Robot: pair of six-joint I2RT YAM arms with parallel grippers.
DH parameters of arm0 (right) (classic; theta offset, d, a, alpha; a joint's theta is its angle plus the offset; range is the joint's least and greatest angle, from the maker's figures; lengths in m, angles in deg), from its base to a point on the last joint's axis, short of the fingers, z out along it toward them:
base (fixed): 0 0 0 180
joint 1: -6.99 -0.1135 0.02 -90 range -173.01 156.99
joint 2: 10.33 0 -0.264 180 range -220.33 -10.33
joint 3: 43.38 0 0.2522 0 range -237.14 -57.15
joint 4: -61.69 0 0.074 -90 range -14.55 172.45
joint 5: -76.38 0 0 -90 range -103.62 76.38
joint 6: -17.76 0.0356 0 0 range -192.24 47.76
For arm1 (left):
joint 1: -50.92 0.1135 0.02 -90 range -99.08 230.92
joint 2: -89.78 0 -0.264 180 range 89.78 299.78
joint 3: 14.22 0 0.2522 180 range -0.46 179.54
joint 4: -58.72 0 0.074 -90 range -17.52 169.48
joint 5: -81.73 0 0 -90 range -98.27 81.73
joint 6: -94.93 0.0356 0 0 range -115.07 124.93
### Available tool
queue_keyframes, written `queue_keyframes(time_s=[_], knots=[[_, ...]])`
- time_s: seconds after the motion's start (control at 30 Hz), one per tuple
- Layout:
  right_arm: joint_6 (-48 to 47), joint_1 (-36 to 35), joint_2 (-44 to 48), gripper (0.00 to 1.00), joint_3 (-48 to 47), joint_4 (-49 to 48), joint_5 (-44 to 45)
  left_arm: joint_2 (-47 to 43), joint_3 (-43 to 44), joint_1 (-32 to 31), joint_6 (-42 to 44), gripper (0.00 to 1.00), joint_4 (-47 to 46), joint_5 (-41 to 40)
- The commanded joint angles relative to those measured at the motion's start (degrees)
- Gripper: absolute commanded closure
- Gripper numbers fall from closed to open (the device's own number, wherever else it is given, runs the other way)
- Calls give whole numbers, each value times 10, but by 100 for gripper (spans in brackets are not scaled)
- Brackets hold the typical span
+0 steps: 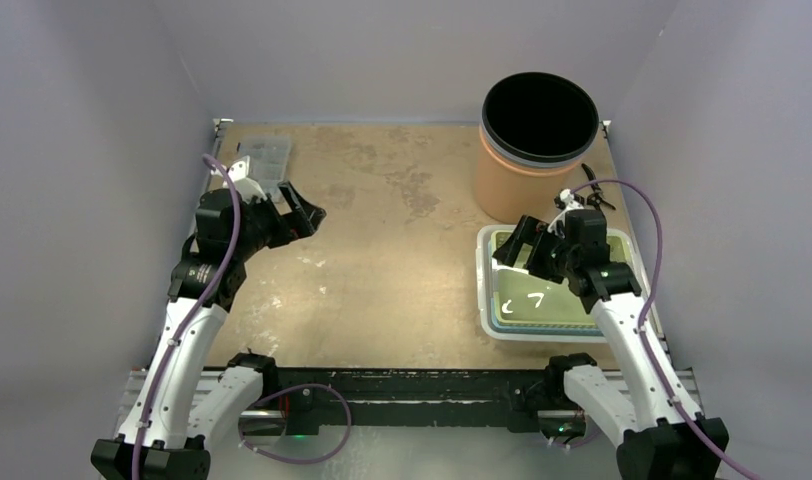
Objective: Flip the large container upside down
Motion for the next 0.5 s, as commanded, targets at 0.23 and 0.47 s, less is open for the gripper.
queue_keyframes(time_s=[0.23, 0.47], knots=[[-55, -19, -43, 1, -2, -11, -98, -15, -3, 3, -30, 1, -45, 78], [-26, -90, -65, 1, -9, -66, -114, -57, -31, 3, -63, 1, -10, 119]])
